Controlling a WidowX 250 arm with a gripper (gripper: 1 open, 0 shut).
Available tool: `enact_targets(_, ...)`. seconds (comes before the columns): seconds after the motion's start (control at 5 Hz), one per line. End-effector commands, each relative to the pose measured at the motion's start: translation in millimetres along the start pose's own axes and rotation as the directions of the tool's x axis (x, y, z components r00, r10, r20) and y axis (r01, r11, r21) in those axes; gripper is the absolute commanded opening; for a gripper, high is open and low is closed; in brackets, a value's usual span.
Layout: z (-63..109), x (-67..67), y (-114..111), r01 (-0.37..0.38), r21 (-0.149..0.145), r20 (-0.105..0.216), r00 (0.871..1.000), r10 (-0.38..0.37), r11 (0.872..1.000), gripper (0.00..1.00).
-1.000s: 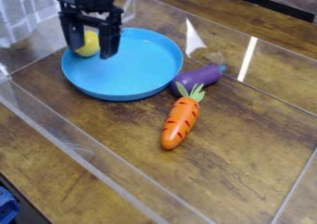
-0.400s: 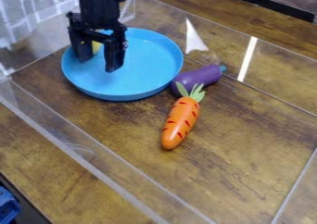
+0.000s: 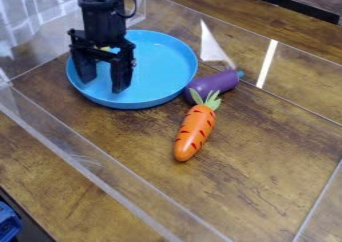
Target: Remove the lemon from the blue tray and put it on the table
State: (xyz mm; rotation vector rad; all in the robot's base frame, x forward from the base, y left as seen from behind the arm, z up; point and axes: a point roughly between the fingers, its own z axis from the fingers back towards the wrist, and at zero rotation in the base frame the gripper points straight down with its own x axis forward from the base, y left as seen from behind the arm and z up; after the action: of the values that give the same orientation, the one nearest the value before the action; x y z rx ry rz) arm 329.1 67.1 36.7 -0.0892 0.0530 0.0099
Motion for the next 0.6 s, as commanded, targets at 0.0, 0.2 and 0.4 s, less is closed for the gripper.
enact_targets(0.0,20.3,15.8,-10,-0.002,0.026,0.107,0.994,0.000,1.000,1.00)
enact_targets(0.2,9.3,24.7,-14,-0.022,0.025,0.119,0.993,0.019,0.999,1.00)
enact_targets(0.4,18.4,31.7,-35,0.043,0.035,0.144,0.988,-0.047,0.998,1.00)
